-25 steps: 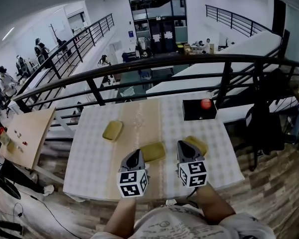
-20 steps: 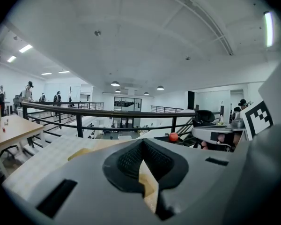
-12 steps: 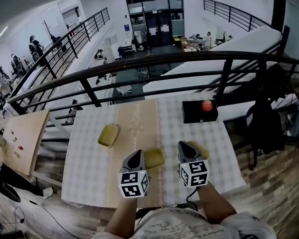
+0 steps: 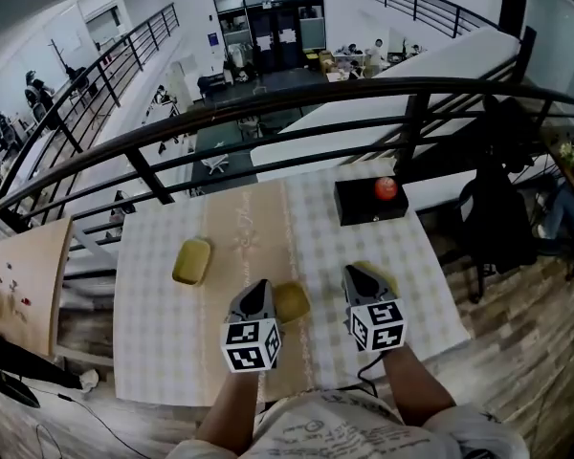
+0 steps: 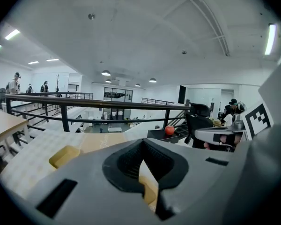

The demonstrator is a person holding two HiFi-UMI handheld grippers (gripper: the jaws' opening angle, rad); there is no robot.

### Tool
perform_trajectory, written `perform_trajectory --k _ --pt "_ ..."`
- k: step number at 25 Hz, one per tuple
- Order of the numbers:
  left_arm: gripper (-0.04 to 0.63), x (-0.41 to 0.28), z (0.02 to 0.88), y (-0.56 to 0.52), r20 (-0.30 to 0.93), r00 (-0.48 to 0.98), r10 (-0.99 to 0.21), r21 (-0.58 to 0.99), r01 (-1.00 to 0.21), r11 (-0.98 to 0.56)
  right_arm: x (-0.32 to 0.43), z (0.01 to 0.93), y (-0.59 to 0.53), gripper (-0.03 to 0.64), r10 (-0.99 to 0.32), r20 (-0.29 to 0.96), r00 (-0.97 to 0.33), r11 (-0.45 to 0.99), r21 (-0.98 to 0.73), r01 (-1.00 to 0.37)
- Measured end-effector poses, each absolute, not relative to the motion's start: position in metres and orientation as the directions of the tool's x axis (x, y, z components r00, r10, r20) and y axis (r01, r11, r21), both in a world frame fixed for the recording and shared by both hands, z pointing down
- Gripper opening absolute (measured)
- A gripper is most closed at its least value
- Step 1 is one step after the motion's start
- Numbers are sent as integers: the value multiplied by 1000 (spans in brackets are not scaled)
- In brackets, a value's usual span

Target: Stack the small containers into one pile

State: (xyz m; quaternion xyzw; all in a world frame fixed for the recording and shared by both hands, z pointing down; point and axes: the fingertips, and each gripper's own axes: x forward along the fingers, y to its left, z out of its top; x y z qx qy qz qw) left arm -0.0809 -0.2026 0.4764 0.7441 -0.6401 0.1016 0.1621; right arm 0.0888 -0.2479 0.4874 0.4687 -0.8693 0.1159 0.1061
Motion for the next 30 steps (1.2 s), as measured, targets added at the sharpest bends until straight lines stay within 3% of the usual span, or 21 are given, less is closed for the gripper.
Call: perform_trajectory --k 6,8,9,14,19,30 --pt "6 -70 482 -212 366 214 -906 117 -976 -183 92 516 -239 16 -677 393 -622 635 -115 -764" --pt "6 -67 483 -211 368 227 -902 115 -973 -198 93 533 -233 118 -615 446 -650 672 -134 -728" --pt "6 -67 484 -211 370 231 -900 115 -972 -203 96 542 -231 130 -600 475 -644 681 -119 -722" --pt "6 -68 491 -208 385 233 -893 120 -972 -201 110 583 -227 135 -558 598 -575 704 -25 -710" --pt "6 -75 496 -203 399 213 -892 122 -976 -179 114 627 -223 143 -457 727 -512 788 64 -612" --pt "6 -95 500 -196 410 140 -901 111 -988 -103 146 705 -225 153 -271 902 -335 861 71 -503"
